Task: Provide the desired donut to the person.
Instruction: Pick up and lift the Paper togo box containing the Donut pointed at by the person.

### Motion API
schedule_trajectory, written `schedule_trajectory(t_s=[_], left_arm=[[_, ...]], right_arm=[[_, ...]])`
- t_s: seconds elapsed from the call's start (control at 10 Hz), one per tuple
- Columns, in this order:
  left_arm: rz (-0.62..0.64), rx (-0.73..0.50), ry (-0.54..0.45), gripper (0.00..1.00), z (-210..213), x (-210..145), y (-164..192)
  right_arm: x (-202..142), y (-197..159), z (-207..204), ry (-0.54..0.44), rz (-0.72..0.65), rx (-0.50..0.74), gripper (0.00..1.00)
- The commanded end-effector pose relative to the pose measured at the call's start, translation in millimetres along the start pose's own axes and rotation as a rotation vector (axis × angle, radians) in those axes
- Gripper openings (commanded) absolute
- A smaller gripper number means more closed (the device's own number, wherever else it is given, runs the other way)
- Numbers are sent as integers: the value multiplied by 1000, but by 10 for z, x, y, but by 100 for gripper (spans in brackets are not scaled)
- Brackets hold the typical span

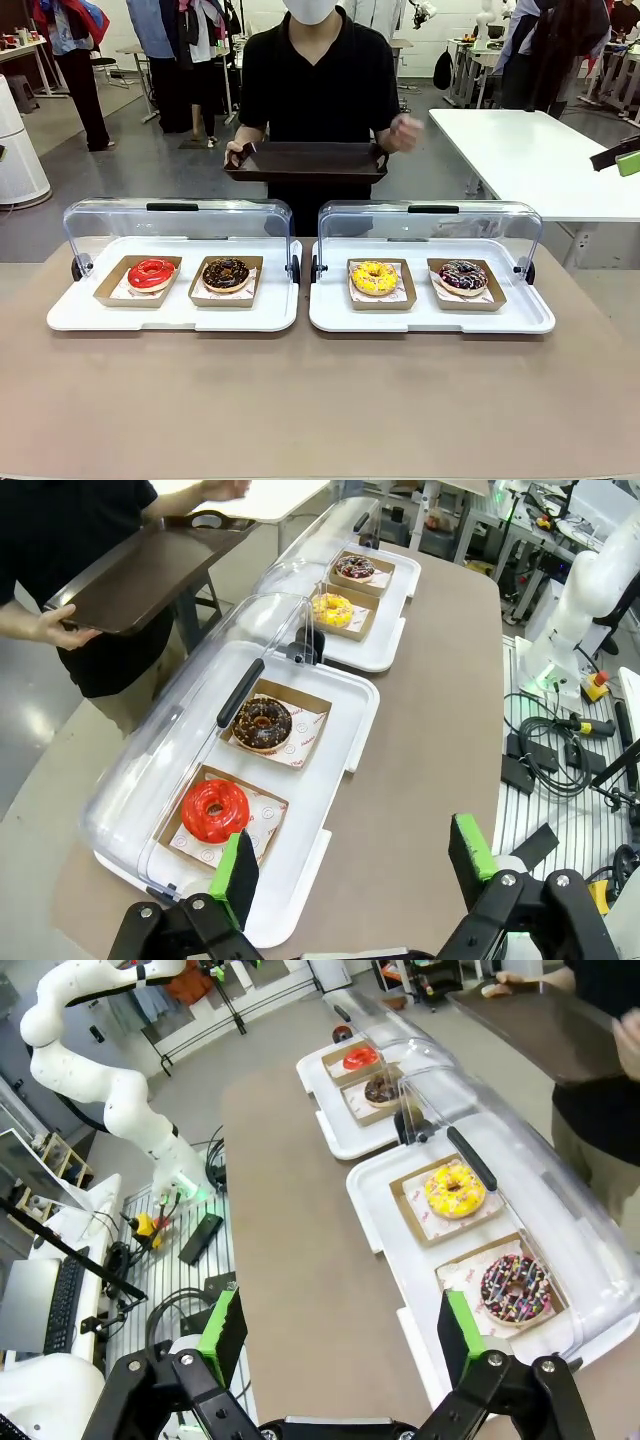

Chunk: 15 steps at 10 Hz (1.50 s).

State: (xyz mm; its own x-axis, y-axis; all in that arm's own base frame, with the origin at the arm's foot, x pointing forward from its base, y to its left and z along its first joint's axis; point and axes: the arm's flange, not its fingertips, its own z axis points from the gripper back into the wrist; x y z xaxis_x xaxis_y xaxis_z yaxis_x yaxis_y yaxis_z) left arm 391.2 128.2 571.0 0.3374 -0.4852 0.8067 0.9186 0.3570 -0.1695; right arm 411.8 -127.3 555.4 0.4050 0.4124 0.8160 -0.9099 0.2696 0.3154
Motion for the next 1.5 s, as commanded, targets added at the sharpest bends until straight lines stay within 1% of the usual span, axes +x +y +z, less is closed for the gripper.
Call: schedule_trajectory(t_s=[0.0,1.4], left_arm=[[-3,-1,-4,100,10,6,0],[-3,-1,-4,100,10,6,0]], right_arm=[[5,0,1,-14,0,5,100],[5,0,1,-14,0,5,100]])
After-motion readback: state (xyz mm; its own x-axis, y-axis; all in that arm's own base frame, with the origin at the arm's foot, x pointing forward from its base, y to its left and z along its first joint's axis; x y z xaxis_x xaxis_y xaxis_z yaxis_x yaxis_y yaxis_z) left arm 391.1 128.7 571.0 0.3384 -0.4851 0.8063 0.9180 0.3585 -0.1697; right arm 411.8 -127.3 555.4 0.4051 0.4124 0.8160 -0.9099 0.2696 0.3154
